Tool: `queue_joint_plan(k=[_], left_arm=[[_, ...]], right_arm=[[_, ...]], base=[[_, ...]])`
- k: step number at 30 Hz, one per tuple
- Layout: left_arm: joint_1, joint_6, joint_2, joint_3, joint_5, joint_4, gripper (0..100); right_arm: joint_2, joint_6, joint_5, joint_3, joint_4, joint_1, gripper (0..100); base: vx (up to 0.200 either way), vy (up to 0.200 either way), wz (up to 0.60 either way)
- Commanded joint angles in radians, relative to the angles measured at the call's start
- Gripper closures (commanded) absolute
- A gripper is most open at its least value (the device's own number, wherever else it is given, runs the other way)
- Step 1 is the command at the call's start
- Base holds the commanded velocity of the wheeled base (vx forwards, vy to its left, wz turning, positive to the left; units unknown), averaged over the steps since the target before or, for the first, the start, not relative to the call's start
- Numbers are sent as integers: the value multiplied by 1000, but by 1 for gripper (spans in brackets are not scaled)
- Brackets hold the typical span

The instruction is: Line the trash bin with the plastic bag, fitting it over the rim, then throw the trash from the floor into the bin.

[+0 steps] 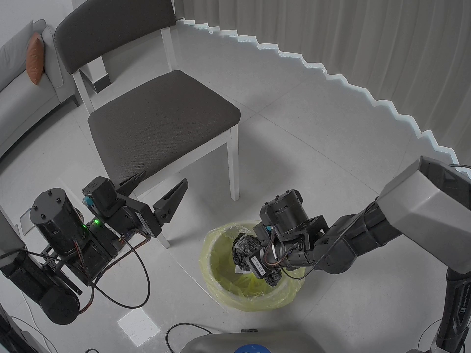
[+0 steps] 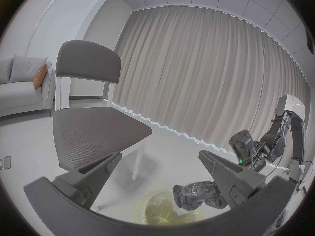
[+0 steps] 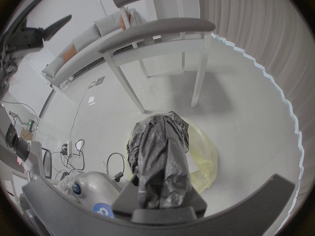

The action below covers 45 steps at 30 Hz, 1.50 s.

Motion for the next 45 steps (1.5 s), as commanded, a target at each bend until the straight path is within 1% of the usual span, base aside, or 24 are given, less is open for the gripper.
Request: queue_joint_plan(k=[1,15,19,26,29,36,45], left_arm=[[2,0,0,0,-1,-15,0],[11,0,0,-3,-2,-15,0],[12,0,2,-3,-2,-15,0],[11,0,6,-3,-2,-15,0],[9,0,3,-1,-2,-15,0],[5,0,11,-1,-2,-15,0],[6,0,5,-1,-2,-15,0]], right_arm=[[64,0,0,-23,1,6,100],[185,-20,-2,-131,12,7,100],[219,-20,-2,-189,12,-13,100],[274,-22,-40,-279,12,-65,100],[276,-20,-42,-305,12,-80,100],[268,-19,-63,-310,9,-88,100],[260,-20,-66,-216,3,-37,100]], base=[[0,0,0],[0,0,0],[0,0,0],[0,0,0],[0,0,0],[0,0,0],[0,0,0]])
